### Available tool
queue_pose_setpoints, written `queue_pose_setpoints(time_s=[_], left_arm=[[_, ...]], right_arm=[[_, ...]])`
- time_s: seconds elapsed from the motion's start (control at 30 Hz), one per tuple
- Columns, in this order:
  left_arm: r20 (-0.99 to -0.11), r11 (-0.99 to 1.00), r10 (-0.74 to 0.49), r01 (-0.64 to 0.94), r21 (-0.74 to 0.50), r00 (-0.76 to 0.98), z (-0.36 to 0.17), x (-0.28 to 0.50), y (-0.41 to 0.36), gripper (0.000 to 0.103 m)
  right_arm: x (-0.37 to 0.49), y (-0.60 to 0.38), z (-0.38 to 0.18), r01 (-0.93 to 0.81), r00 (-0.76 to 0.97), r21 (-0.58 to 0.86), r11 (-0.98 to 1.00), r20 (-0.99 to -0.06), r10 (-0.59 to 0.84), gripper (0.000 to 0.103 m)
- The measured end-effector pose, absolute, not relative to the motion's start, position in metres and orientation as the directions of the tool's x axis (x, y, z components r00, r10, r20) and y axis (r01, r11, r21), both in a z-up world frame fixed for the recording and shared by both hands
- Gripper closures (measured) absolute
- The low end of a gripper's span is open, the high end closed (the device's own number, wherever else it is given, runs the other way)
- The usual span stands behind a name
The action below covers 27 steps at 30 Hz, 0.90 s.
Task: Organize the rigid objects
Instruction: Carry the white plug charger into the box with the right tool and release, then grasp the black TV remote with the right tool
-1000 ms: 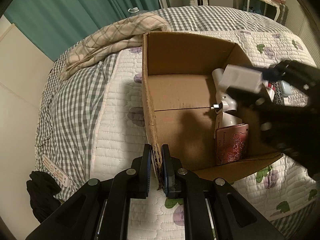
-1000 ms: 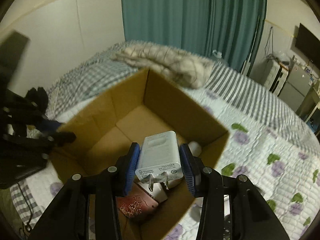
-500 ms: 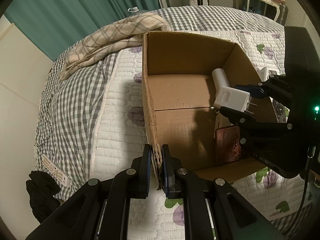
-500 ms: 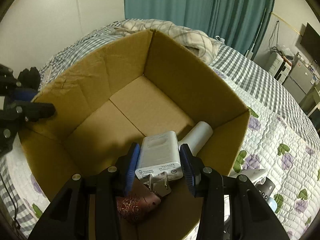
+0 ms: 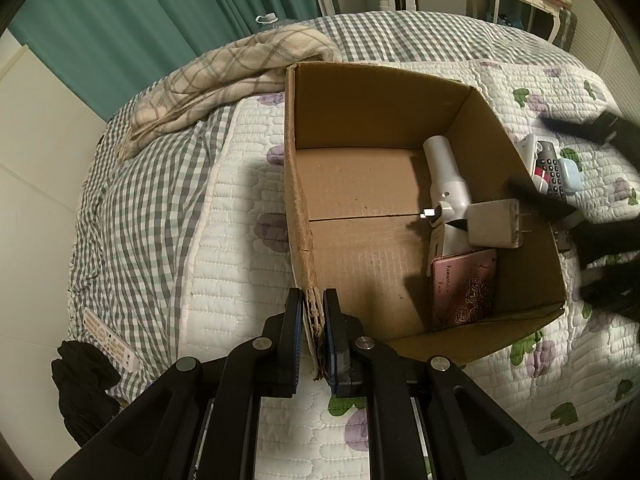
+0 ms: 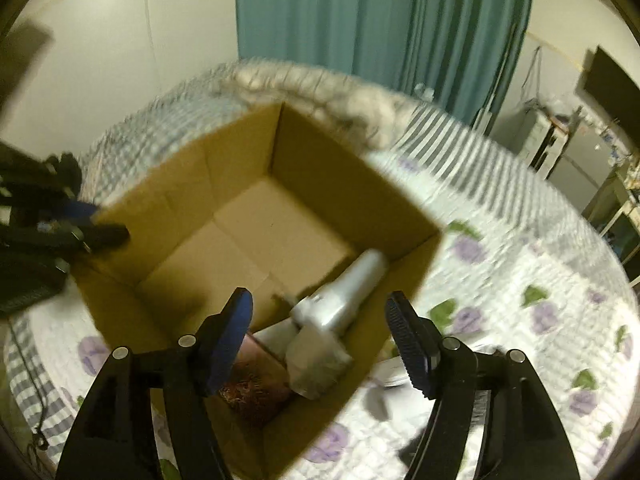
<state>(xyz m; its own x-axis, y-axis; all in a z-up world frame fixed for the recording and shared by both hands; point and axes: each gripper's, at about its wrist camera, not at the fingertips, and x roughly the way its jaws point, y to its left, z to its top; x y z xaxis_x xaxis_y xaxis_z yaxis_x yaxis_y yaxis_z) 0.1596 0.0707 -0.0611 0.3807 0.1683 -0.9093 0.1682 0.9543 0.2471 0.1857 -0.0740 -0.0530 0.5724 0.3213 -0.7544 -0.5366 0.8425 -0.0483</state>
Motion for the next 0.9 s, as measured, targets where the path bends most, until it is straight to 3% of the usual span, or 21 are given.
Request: queue_pose_setpoints(time_s=[0.17,0.33,0.63,0.9], left_arm=[[-0.909,0.955,0.169,0.167,0.247,0.381,-0.061,0.16,0.071,0.093],[-0.909,0.955,0.167,0.166,0.245,0.381,-0.06,0.16,0.071,0.093],[-0.909,0.956,0.165,0.165,0.242,0.382,-0.059,0.159,0.071,0.093],[-0.91,0.957,0.167,0.161,0.243,0.379,-0.061,0.159,0.07,0.093]], right_arm=[[0.178,-0.12,0.003,-0.456,0.677,-0.074,0.887,-0.676,0.292,0.015],[0.172,-0.165,0.022,-0.345,0.726,-0.112,0.932,-0.66,0.19,0.011],[0.169,-0.229,-0.065,-0.137,0.648,-0.035,0.99,-0.759,0.063,0.011],[0.169,-0.234,-0.132,-0.101,0.581,-0.024,0.995,-0.813,0.04,0.011]])
